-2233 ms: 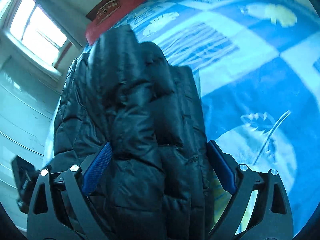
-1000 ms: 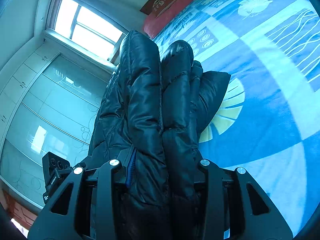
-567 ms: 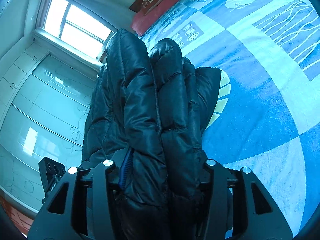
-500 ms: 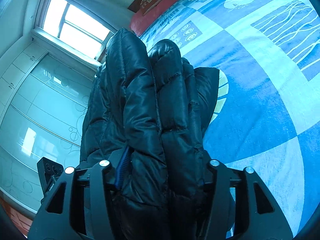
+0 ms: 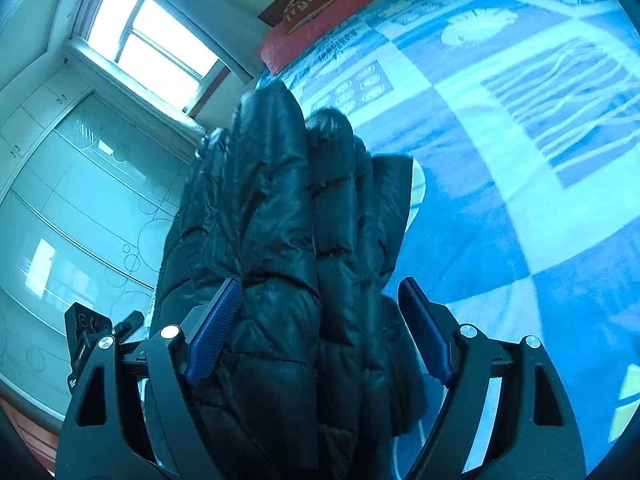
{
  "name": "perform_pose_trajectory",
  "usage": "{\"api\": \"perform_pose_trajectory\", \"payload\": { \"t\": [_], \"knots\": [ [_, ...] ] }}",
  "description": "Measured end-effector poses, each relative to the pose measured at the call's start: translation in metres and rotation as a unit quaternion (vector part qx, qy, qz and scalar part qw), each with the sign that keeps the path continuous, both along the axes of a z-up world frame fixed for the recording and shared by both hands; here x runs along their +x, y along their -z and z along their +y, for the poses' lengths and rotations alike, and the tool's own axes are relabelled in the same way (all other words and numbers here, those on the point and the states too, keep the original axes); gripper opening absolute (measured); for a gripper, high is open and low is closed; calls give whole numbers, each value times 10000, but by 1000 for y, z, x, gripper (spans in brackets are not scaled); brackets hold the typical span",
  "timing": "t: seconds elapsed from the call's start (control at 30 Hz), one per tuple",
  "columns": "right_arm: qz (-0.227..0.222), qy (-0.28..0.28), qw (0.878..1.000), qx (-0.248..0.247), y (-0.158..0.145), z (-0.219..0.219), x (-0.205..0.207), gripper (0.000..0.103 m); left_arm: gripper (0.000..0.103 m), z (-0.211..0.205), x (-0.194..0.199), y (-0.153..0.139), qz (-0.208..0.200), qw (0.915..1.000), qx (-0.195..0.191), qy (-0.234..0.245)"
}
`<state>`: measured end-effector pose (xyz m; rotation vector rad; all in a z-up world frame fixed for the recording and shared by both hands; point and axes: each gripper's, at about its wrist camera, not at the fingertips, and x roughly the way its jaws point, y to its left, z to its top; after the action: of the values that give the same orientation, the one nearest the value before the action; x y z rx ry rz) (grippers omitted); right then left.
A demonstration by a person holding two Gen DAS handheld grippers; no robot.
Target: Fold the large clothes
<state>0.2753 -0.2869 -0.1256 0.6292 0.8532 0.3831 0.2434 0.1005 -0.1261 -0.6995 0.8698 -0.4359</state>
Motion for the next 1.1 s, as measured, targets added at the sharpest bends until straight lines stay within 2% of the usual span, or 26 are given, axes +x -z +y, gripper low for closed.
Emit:
{"api": "perform_pose_trajectory", "payload": {
  "t": [0.07,0.17,0.27,0.4,0.47,0.53,0.63,0.7,0.83,1.03,1.1],
  "knots": [
    [-21,37,10000,47,-6,-3,10,82,81,5,12,-4,-32,10000,79,-14],
    [41,73,9999,129,-10,-6,36,82,81,2,32,-4,42,9999,-70,117],
    [191,60,9996,191,-6,-6,62,82,81,-5,53,-3,107,9997,148,155],
    [382,-30,9985,401,6,-3,84,82,81,-6,71,5,275,9994,179,73],
    [533,0,9977,418,17,-4,92,76,81,-9,79,8,308,9988,378,54],
    [665,20,9963,542,28,-5,96,62,79,-13,81,11,369,9977,566,74],
    [776,43,9951,604,39,-7,99,51,75,-22,86,14,413,9952,885,82],
    [806,39,9948,628,44,-7,100,49,74,-27,88,18,433,9940,998,73],
    [864,74,9919,929,57,-12,101,48,74,-29,90,28,427,9932,1085,63],
    [864,65,9918,944,54,-12,103,49,74,-25,90,25,420,9940,995,152],
    [813,35,9918,989,51,-13,100,52,75,-20,87,23,375,9954,868,160]
  ]
}}
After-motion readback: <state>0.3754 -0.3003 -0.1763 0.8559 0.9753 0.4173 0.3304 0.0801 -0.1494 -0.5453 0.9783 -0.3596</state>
